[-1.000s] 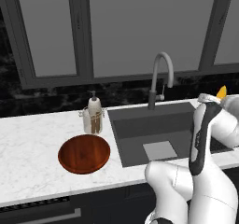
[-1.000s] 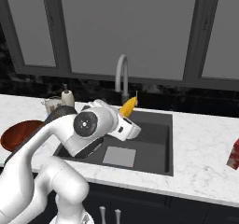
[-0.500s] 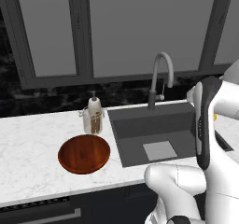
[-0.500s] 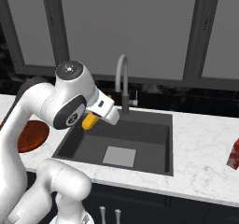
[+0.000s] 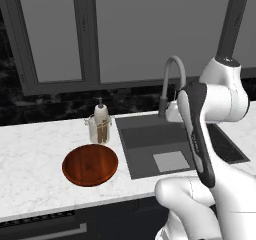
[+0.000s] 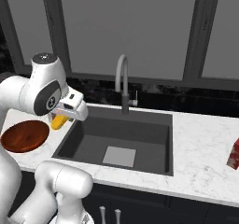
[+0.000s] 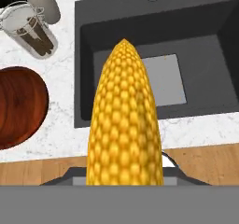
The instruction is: Pick the corn from the sink and place it in the bowl. Then pick the bowl and place it in the microwave. Then close the microwave door and press the start button.
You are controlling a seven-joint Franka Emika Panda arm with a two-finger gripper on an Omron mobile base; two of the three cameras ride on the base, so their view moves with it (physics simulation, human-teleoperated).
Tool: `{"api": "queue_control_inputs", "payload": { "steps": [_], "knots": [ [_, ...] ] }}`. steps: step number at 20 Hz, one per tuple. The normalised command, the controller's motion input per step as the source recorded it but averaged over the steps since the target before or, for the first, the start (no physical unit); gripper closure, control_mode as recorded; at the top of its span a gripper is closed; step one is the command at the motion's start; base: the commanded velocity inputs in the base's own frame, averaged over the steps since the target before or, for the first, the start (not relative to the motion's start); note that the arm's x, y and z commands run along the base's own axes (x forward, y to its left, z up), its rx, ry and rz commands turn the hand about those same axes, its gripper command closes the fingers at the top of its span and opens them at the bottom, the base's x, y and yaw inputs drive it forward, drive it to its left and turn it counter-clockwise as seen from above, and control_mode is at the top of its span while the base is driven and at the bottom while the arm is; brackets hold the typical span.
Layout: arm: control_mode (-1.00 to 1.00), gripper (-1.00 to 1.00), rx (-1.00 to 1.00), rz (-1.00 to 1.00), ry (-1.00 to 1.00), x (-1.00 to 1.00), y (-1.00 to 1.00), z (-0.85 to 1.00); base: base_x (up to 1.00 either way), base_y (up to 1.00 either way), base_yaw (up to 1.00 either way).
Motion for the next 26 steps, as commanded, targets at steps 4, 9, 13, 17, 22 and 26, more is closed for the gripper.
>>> {"api": "queue_control_inputs", "payload": {
  "steps": [4, 9, 13, 17, 22, 26],
  "knots": [
    [-1.00, 1.00, -0.15, 0.20, 0.33, 0.06, 1.00, -0.01, 0.00, 0.00, 0.00],
    [-1.00, 1.00, 0.02, 0.16, 0.13, 0.11, 1.00, -0.39, 0.00, 0.00, 0.00],
    [-1.00, 1.00, 0.14, 0.12, 0.00, 0.23, 1.00, -0.57, 0.00, 0.00, 0.00],
    [-1.00, 1.00, 0.07, 0.02, 0.00, 0.28, 0.98, -0.54, 0.00, 0.00, 0.00],
    [-1.00, 1.00, 0.01, 0.00, 0.04, 0.37, 0.92, -0.33, 0.00, 0.00, 0.00],
    [-1.00, 1.00, -0.04, 0.00, 0.00, 0.46, 0.52, -0.45, 0.00, 0.00, 0.00]
  ]
}}
